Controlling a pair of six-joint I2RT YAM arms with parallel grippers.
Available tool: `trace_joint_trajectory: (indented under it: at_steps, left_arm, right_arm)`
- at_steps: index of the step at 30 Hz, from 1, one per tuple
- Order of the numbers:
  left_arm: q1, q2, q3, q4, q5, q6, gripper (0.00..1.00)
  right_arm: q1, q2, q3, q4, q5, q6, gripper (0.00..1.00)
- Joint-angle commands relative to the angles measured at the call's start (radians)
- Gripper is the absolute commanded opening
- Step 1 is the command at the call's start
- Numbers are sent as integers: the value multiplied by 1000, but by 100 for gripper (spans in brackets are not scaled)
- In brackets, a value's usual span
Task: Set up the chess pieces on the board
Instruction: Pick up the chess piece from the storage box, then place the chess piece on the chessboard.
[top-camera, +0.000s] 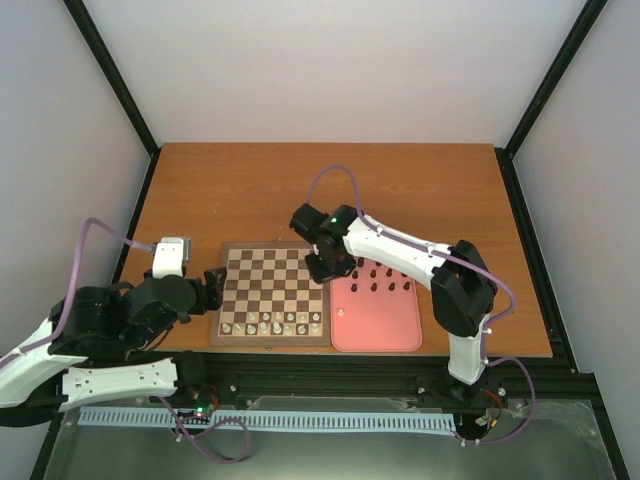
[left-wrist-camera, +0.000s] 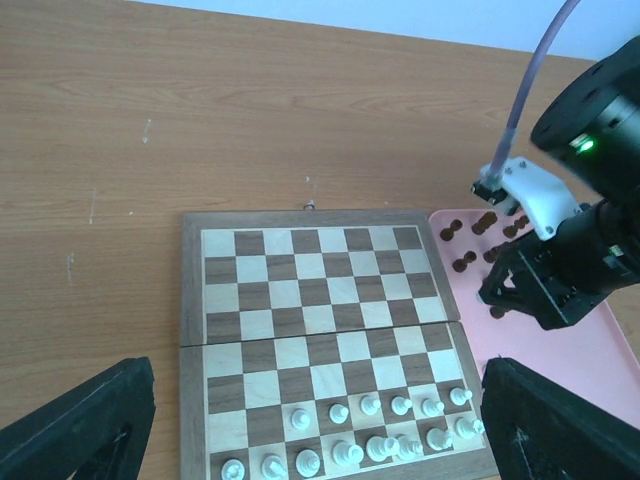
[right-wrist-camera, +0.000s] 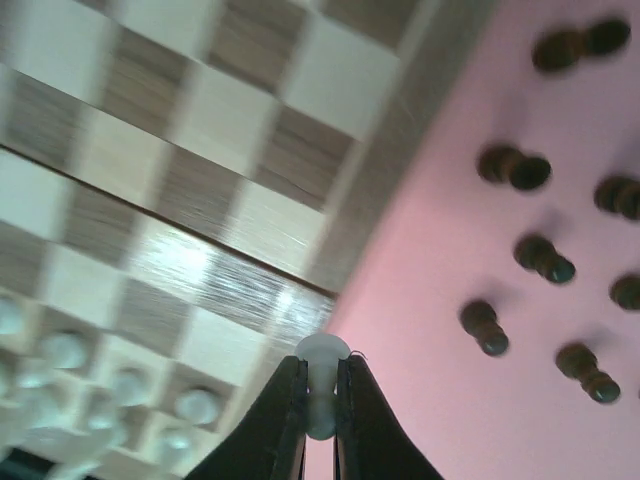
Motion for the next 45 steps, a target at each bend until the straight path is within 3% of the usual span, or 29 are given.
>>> trace_joint_trajectory:
  at_steps: [1,8,14,21,45]
  left_arm:
    - [6,-40,89,-96,-65,-33,100]
    - [6,-114,200,-180,-126,-32,100]
    - [6,-63,231,-161,-106,22,100]
    - [6,-50,185,-61,-74,71,100]
    - [6,-76,165,-81,-86,44,100]
  right_arm:
    - [57,14,146,-31,-39,23,3]
    - [196,252,471,10,-153,13,3]
    - [272,490,780,-33,-236,5,3]
    - [297,558,805,-23,-271,10,3]
    - [304,621,837,-83,-250,1,6]
